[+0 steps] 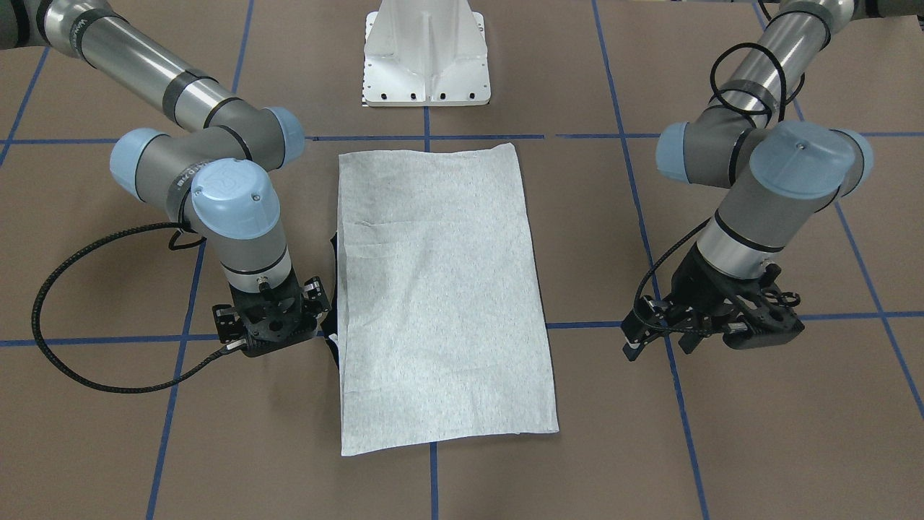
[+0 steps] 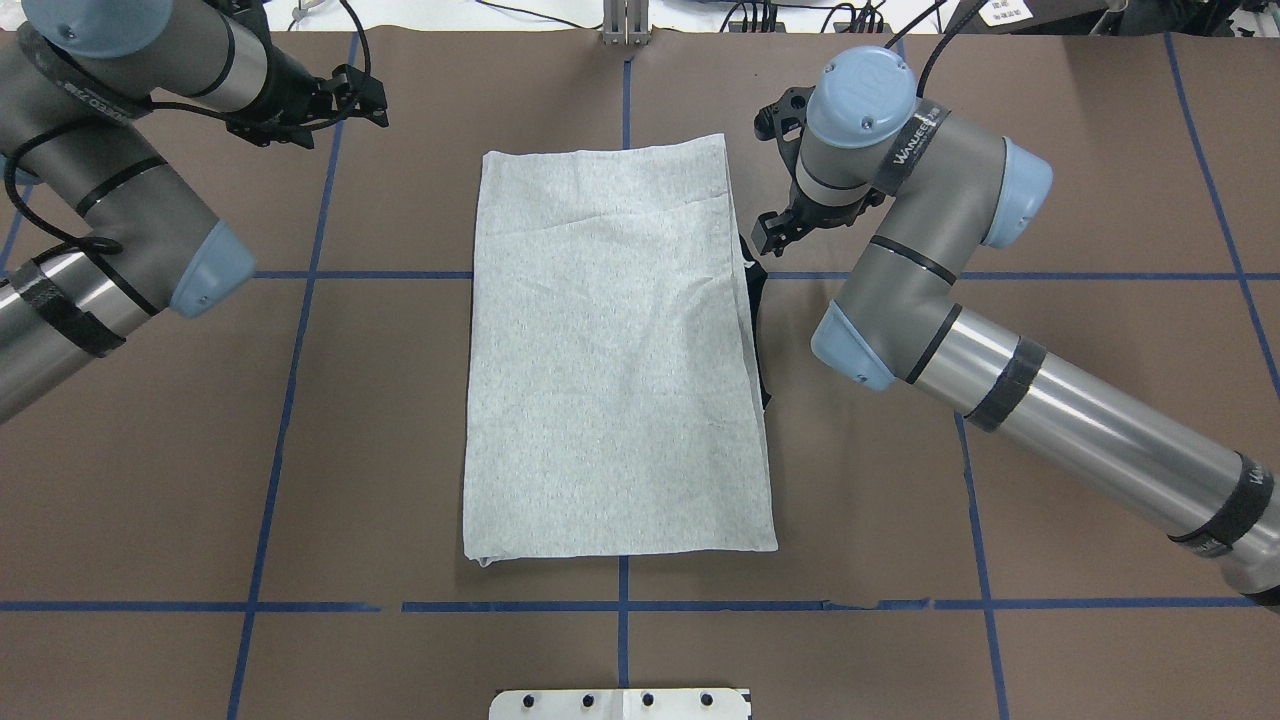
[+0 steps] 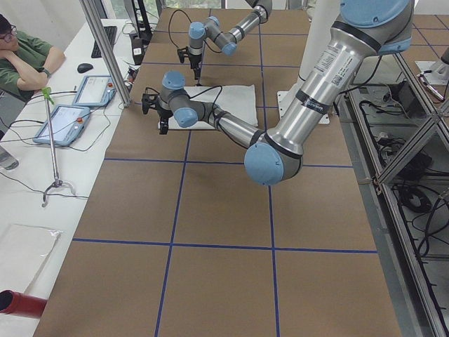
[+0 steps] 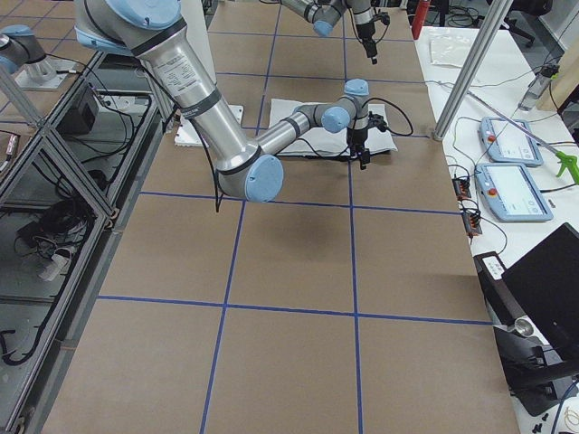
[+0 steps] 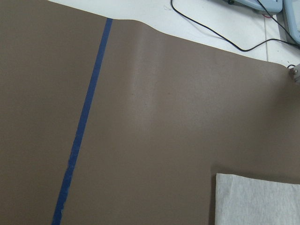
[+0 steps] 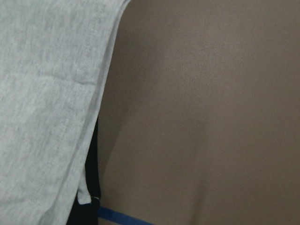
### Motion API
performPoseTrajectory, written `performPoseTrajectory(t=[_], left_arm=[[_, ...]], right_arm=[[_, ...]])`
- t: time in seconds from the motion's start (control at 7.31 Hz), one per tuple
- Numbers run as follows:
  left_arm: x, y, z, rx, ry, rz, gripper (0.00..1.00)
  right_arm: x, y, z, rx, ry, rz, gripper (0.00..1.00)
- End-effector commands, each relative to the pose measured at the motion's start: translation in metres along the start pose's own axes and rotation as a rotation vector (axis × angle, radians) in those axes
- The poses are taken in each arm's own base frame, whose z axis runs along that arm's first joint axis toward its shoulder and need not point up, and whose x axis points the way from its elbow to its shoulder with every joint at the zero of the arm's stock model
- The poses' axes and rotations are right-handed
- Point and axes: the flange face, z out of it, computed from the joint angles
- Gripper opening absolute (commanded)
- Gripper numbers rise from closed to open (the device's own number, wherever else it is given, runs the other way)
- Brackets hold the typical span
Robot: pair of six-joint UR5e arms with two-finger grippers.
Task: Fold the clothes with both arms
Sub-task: 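Raise the right gripper to the shirt edge farthest from the robot, then lower the left gripper to the near shirt corner while the right holds the far edge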
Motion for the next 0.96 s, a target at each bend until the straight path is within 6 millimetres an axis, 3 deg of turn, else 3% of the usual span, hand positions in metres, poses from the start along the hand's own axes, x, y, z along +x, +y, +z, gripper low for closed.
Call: performPoseTrajectory(t=[0.0,0.41,0.68,0.82], left_arm=[[0.026,0.059,-0.014,-0.095,0.077,-0.060,1.00],[0.061,0.202,-0.035,-0.238,0.107,-0.249,1.00],[0.067,0.298,-0.008,-0.256,0.049,-0.365,0.99],[0.057,0.342,0.005,-0.268,0.002,-0.407,0.99]], right_arm=[[-0.002,0.006,-0.030,0.012,-0.079,0.077,1.00],[0.001,0.058,-0.074,-0.026,-0.224,0.218,1.00],[-0.009,0.082,-0.092,-0.033,-0.267,0.272,1.00],[-0.016,0.088,-0.099,-0.032,-0.282,0.295,1.00]])
